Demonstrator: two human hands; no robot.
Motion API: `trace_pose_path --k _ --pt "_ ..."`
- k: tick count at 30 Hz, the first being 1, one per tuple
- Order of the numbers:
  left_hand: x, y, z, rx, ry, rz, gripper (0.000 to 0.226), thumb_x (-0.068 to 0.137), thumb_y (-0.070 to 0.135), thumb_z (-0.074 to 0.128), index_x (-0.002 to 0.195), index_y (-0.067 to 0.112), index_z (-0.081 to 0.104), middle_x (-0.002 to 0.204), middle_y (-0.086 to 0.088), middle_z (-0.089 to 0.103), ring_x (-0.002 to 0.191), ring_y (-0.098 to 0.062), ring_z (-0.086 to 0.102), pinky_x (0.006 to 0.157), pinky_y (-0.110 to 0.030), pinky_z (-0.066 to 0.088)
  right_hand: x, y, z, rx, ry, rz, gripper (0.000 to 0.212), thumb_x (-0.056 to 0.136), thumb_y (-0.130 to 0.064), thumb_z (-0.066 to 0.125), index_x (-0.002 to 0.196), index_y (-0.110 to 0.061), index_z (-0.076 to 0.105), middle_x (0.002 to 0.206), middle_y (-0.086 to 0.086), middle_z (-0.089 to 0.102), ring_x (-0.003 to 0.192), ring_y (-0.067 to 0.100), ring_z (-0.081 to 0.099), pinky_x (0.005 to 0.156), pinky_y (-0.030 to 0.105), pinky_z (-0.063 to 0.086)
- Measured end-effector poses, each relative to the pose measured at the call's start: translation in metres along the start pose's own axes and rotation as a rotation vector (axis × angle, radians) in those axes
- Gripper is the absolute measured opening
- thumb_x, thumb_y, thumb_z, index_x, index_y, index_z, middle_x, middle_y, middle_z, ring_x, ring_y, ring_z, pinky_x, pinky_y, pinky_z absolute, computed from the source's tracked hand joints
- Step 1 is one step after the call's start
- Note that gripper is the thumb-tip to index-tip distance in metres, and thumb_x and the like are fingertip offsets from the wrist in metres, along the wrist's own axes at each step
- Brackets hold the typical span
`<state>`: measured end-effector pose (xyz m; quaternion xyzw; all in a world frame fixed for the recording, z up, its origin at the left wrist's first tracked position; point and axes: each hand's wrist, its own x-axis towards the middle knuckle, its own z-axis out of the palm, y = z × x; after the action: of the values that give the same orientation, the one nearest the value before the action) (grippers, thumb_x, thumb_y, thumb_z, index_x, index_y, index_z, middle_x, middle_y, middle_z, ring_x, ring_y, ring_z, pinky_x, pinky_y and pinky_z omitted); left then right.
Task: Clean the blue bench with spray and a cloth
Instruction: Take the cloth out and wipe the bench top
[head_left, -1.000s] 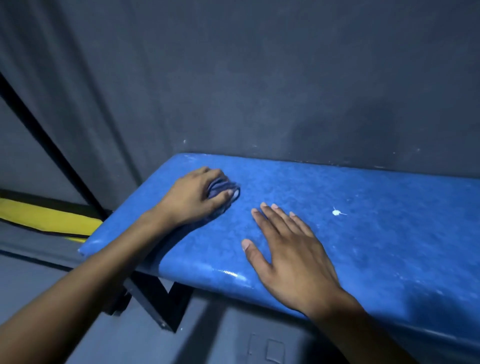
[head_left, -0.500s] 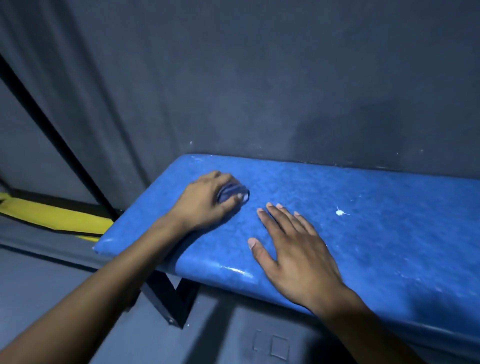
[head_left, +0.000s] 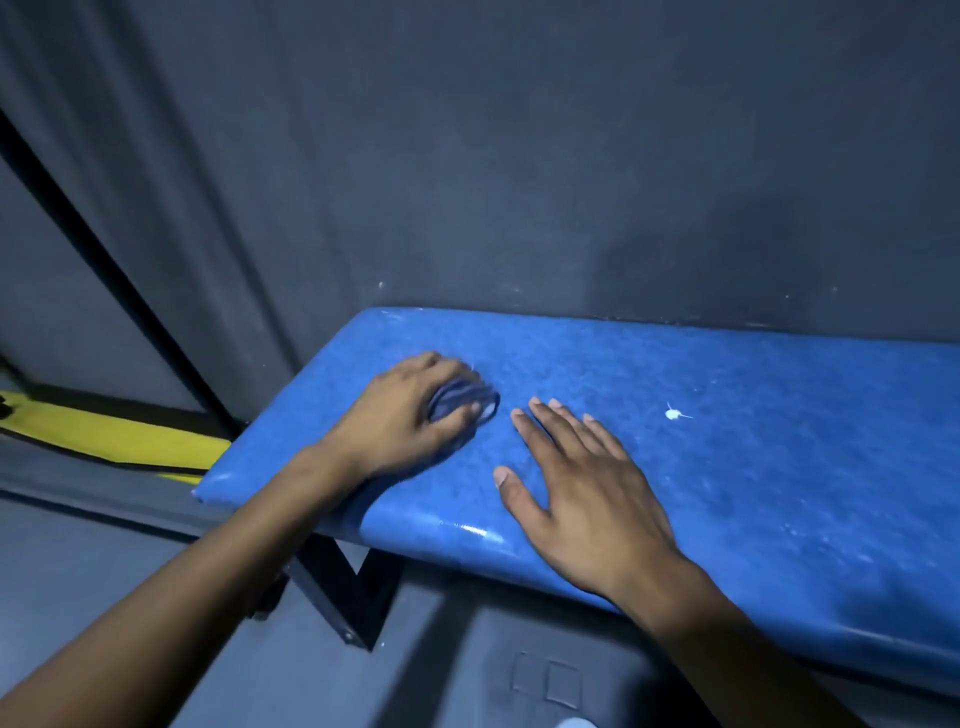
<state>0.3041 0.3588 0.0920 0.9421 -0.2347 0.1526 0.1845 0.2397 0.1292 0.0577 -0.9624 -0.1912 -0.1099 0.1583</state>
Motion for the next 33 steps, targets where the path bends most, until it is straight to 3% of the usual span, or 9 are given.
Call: trace_pose_path --k 2,6,8,12,16,24,27,30,33 --pt "-0.01 -0.012 -0.008 -0.006 -0.046 0.036 0.035 0.096 0.056 0.054 0.122 0.034 0.064 0.115 0.013 0.063 0.107 -0.005 0.061 0.091 -0.022 0.044 0.001 -0.001 0.001 0.01 0.007 0.006 0.075 0.097 -0.064 0.017 0.16 -0.025 0.027 0.17 -0.004 0.021 0.156 0.01 0.01 0.127 0.035 0.005" --pt "0.045 -0.026 0.012 0.175 0.051 -0.149 0.042 0.09 0.055 0.051 0.117 0.026 0.063 0.113 -0.003 0.065 0.109 -0.03 0.064 0.089 -0.039 0.051 0.001 0.0 0.001 -0.004 0.001 0.011 0.075 0.097 -0.064 0.018 0.161 -0.026 0.025 0.17 -0.004 0.019 0.156 0.009 0.008 0.127 0.035 0.004" --pt "0.068 -0.015 0.024 0.176 0.045 -0.224 0.042 0.087 0.054 0.051 0.114 0.024 0.063 0.11 -0.007 0.065 0.108 -0.035 0.064 0.087 -0.043 0.053 0.001 0.0 0.001 -0.003 0.001 0.011 0.075 0.097 -0.065 0.016 0.161 -0.026 0.025 0.17 -0.005 0.019 0.156 0.008 0.007 0.127 0.035 0.004" --pt "0.037 -0.003 0.009 0.15 -0.007 -0.104 0.044 0.087 0.056 0.046 0.114 0.025 0.063 0.104 -0.004 0.064 0.101 -0.031 0.065 0.084 -0.04 0.052 0.0 0.0 0.001 -0.008 0.0 0.003 0.076 0.096 -0.064 0.016 0.16 -0.024 0.027 0.169 -0.003 0.021 0.156 0.01 0.01 0.128 0.035 0.006" --pt "-0.044 0.003 -0.02 0.055 -0.014 0.024 0.035 0.092 0.051 0.055 0.117 0.029 0.066 0.11 0.008 0.066 0.099 -0.012 0.065 0.084 -0.028 0.049 0.001 -0.001 0.001 0.01 0.013 0.006 0.075 0.097 -0.063 0.021 0.16 -0.024 0.029 0.169 -0.003 0.022 0.156 0.011 0.012 0.128 0.036 0.007" --pt "0.041 -0.014 0.015 0.159 0.023 -0.248 0.047 0.086 0.061 0.046 0.115 0.028 0.064 0.11 -0.004 0.065 0.106 -0.031 0.065 0.088 -0.039 0.05 0.002 0.0 0.003 -0.003 0.013 0.008 0.077 0.096 -0.065 0.019 0.16 -0.023 0.029 0.169 -0.002 0.023 0.156 0.012 0.013 0.127 0.037 0.008" --pt "0.023 -0.003 0.009 0.09 0.016 -0.139 0.04 0.089 0.059 0.051 0.11 0.028 0.063 0.105 -0.001 0.065 0.103 -0.028 0.065 0.088 -0.039 0.051 -0.001 -0.001 0.003 -0.008 0.019 0.008 0.078 0.095 -0.065 0.018 0.159 -0.022 0.031 0.168 0.0 0.025 0.156 0.014 0.015 0.127 0.038 0.009" --pt "-0.024 -0.003 -0.014 -0.002 -0.105 0.069 0.029 0.095 0.052 0.06 0.112 0.029 0.063 0.11 0.008 0.065 0.105 -0.016 0.065 0.092 -0.034 0.051 -0.001 -0.001 0.002 0.007 0.016 0.01 0.079 0.094 -0.065 0.019 0.159 -0.022 0.032 0.168 0.0 0.025 0.156 0.014 0.016 0.127 0.038 0.009" --pt "-0.013 -0.022 -0.024 0.067 -0.169 0.06 0.035 0.094 0.059 0.055 0.112 0.029 0.06 0.109 0.009 0.063 0.105 -0.016 0.063 0.091 -0.035 0.05 0.002 0.0 0.002 0.014 0.014 0.01 0.079 0.094 -0.065 0.019 0.159 -0.023 0.03 0.169 -0.001 0.023 0.156 0.013 0.013 0.128 0.037 0.006"
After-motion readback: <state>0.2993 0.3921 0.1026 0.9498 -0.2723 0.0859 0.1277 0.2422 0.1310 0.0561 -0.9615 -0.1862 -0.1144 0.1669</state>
